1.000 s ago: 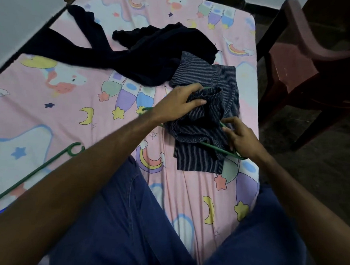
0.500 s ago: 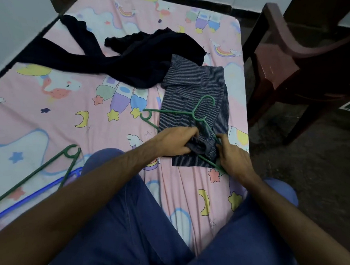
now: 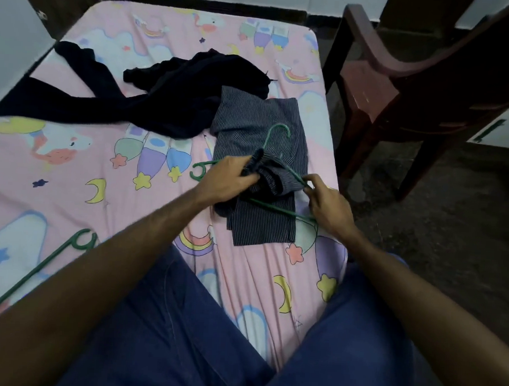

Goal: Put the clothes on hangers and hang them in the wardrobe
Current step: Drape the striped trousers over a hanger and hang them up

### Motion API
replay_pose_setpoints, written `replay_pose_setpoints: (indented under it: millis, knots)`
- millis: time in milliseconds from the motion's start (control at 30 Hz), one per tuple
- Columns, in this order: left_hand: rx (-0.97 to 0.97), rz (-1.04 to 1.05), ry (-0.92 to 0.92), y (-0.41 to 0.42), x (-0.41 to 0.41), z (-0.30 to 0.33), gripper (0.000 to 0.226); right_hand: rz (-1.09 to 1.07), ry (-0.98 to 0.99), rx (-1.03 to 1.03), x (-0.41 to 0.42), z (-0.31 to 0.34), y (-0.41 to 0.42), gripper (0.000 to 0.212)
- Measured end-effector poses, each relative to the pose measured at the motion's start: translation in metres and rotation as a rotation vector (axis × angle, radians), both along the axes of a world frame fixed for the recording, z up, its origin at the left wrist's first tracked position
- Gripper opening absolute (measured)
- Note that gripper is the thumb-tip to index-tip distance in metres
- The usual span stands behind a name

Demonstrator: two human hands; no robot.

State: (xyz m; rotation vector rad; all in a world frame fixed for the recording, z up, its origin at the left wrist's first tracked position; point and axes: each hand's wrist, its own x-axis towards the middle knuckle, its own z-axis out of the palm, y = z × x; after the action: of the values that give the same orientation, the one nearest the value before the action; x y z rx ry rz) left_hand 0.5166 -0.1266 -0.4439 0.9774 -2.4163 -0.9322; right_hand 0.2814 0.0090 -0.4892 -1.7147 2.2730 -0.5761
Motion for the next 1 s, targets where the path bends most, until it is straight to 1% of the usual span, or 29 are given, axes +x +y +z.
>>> replay_pose_setpoints:
  millis: [100,133,200,267,300,333,367,400,433,467,500,533,567,600,633,667,700,733,867,1000]
  knots:
    - [0.061,-0.044,0.052,-0.004,0.003,0.009,0.017,0.030,-0.008,0.005,-0.018,0.013,-0.026,0.036]
    - [0.068,-0.062,0.061,-0.005,0.003,0.011,0.020,0.049,-0.020,0.002,-0.026,0.015,-0.037,0.037]
    - [0.119,-0.080,0.069,-0.009,0.004,0.013,0.033,0.068,-0.087,-0.039,-0.043,0.016,-0.062,0.027]
    - [0.225,-0.122,0.066,-0.013,0.004,0.017,0.042,0.022,-0.228,-0.091,-0.058,0.017,-0.089,0.017]
    - [0.266,-0.191,0.016,-0.015,0.003,0.019,0.042,-0.011,-0.324,-0.105,-0.062,0.017,-0.100,0.014]
    - [0.279,-0.290,-0.095,-0.018,0.002,0.020,0.039,-0.027,-0.423,-0.097,-0.067,0.015,-0.110,0.013]
    - [0.291,-0.409,-0.248,-0.019,0.001,0.021,0.035,-0.015,-0.493,-0.073,-0.069,0.013,-0.118,0.011]
    - [0.312,-0.505,-0.401,-0.021,-0.001,0.021,0.033,0.015,-0.506,-0.043,-0.072,0.009,-0.124,0.010]
    - [0.333,-0.573,-0.488,-0.023,-0.003,0.018,0.037,0.048,-0.487,-0.012,-0.074,0.005,-0.129,0.010]
    - [0.317,-0.607,-0.477,-0.026,-0.006,0.015,0.044,0.069,-0.466,0.016,-0.075,0.003,-0.134,0.009]
    - [0.240,-0.599,-0.403,-0.033,-0.009,0.008,0.050,0.070,-0.462,0.047,-0.077,0.001,-0.138,0.009]
    - [0.086,-0.556,-0.326,-0.041,-0.014,0.001,0.055,0.062,-0.466,0.074,-0.078,0.000,-0.143,0.009]
    - [-0.122,-0.503,-0.293,-0.053,-0.020,-0.010,0.057,0.058,-0.458,0.091,-0.080,0.000,-0.147,0.008]
    - [-0.340,-0.465,-0.331,-0.067,-0.026,-0.021,0.060,0.055,-0.445,0.095,-0.083,0.000,-0.152,0.008]
    - [-0.500,-0.446,-0.419,-0.079,-0.033,-0.033,0.062,0.057,-0.433,0.090,-0.085,0.000,-0.157,0.009]
    - [-0.583,-0.456,-0.514,-0.088,-0.038,-0.045,0.064,0.061,-0.423,0.078,-0.088,-0.001,-0.162,0.012]
    - [-0.621,-0.481,-0.572,-0.093,-0.043,-0.059,0.066,0.063,-0.404,0.067,-0.091,-0.001,-0.169,0.014]
    - [-0.629,-0.501,-0.590,-0.095,-0.045,-0.072,0.067,0.063,-0.385,0.060,-0.093,-0.001,-0.175,0.014]
    - [-0.749,-0.453,-0.501,-0.088,-0.045,-0.103,0.065,0.028,-0.280,0.038,-0.110,0.004,-0.217,0.015]
    - [-0.692,-0.471,-0.442,-0.091,-0.046,-0.112,0.065,-0.059,-0.250,-0.038,-0.133,0.017,-0.282,0.014]
